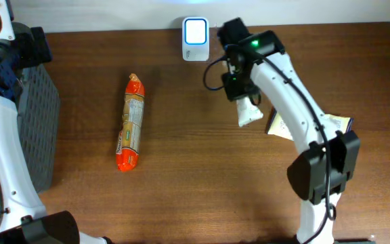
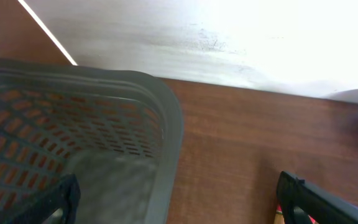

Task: Scan the item barcode
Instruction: 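Set the Pantene tube down at the right side, then grasp the orange-red sausage pack with the right gripper and rotate it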

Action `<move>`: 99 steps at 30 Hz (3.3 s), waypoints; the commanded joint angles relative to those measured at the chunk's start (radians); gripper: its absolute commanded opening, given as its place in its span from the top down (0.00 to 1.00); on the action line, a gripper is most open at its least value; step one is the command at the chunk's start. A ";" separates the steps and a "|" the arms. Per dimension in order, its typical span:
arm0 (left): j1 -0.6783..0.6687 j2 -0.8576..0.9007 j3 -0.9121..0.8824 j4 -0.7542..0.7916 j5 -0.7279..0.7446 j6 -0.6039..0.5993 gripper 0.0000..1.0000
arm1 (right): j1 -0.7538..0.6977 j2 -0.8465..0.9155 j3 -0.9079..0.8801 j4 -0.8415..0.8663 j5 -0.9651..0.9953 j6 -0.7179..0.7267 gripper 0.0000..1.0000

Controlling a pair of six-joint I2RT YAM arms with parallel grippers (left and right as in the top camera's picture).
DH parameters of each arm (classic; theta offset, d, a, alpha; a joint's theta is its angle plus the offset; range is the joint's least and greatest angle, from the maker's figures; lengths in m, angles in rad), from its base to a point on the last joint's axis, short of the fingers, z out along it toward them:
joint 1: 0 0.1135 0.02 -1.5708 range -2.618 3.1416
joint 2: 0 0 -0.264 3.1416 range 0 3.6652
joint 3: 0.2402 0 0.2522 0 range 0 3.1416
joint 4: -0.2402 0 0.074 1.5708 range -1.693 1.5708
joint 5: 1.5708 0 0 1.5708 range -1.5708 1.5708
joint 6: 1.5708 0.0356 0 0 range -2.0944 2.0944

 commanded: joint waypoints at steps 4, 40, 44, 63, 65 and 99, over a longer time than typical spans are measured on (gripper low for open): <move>0.001 -0.015 0.011 0.000 0.004 0.013 0.01 | -0.156 0.008 -0.410 0.145 -0.139 0.065 0.96; 0.001 -0.015 0.011 -0.002 0.004 0.013 0.01 | 0.451 0.254 -0.196 0.840 -0.183 0.306 0.96; 0.001 -0.015 0.011 -0.002 0.004 0.013 0.01 | 0.342 0.074 -0.196 0.581 -0.208 0.087 0.96; 0.001 -0.015 0.011 -0.002 0.004 0.013 0.01 | 0.250 0.031 -0.007 0.200 -0.203 -0.043 0.12; 0.001 -0.015 0.011 -0.002 0.004 0.013 0.01 | 0.121 0.041 -0.006 0.156 -0.386 -0.120 0.10; 0.001 -0.015 0.011 -0.002 0.004 0.013 0.01 | 0.147 0.046 -0.185 0.205 -0.333 -1.326 0.96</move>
